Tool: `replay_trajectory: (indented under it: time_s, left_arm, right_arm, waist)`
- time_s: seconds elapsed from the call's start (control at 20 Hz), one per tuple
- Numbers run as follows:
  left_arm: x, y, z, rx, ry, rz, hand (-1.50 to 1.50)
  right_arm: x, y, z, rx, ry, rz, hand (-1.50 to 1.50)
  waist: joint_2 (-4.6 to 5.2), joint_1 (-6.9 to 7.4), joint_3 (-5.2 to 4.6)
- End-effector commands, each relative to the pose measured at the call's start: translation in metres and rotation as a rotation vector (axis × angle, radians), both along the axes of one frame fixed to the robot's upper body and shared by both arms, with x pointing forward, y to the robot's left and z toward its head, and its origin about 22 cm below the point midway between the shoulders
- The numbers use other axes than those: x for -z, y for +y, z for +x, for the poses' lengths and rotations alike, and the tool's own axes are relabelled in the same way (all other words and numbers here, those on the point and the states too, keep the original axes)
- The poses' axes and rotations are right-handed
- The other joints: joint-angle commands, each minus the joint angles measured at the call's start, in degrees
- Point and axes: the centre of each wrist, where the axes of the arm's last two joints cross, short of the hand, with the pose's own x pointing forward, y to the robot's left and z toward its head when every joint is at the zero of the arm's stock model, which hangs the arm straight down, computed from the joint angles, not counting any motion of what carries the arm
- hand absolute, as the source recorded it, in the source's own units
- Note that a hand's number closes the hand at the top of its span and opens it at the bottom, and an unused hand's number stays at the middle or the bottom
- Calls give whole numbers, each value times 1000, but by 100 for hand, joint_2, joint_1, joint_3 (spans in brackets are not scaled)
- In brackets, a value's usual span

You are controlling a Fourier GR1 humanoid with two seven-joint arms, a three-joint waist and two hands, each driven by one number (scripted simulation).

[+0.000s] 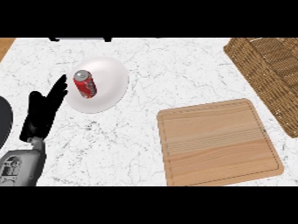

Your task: Pick the tomato from the cutting board and place it in the basket

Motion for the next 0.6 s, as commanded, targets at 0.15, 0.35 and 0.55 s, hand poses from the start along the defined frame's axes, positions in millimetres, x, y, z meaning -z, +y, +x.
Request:
replay_trajectory:
  time_s: [0.15, 0.35, 0.55]
  left_arm:
    - [1, -9, 2, 12, -21, 1, 0]
    - [15, -14, 5, 17, 1, -2, 0]
    - [2, 4, 3, 13, -9, -12, 0]
  right_arm:
    - [-20, -40, 19, 242, 29, -318, 150]
    - [-2, -82, 45, 277, 109, -345, 150]
    - [15, -121, 52, 313, 118, -424, 150]
  waist:
    - [56, 98, -1]
    - [68, 75, 2]
    - [48, 85, 6]
